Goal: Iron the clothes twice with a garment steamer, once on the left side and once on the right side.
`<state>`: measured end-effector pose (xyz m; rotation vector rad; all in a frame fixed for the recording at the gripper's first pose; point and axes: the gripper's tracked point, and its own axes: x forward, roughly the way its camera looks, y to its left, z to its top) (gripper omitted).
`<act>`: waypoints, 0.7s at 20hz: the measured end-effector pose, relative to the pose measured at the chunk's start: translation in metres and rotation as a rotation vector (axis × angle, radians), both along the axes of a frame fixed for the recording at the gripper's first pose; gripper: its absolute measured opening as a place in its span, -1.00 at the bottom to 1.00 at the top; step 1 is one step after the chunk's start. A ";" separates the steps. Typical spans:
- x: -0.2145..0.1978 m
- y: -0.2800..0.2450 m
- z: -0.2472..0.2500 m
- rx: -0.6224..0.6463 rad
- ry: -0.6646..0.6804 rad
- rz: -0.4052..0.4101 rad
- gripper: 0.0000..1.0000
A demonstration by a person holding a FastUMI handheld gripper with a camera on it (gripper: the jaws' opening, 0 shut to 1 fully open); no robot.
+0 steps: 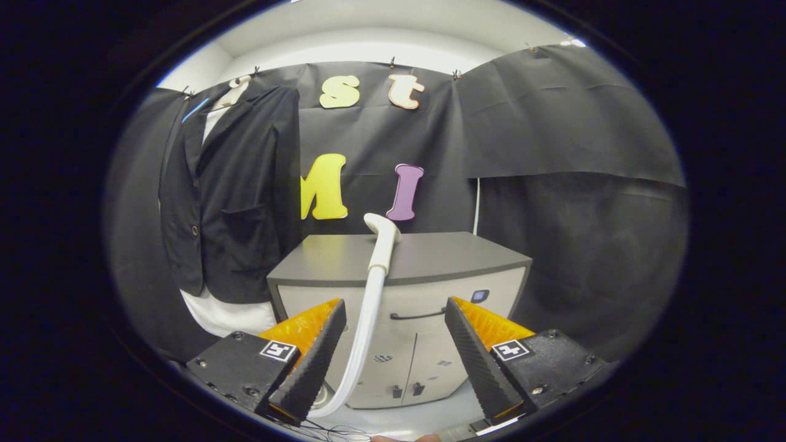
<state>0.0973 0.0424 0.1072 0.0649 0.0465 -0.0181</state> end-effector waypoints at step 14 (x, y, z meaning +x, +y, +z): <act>0.189 0.008 0.049 0.025 0.316 0.133 1.00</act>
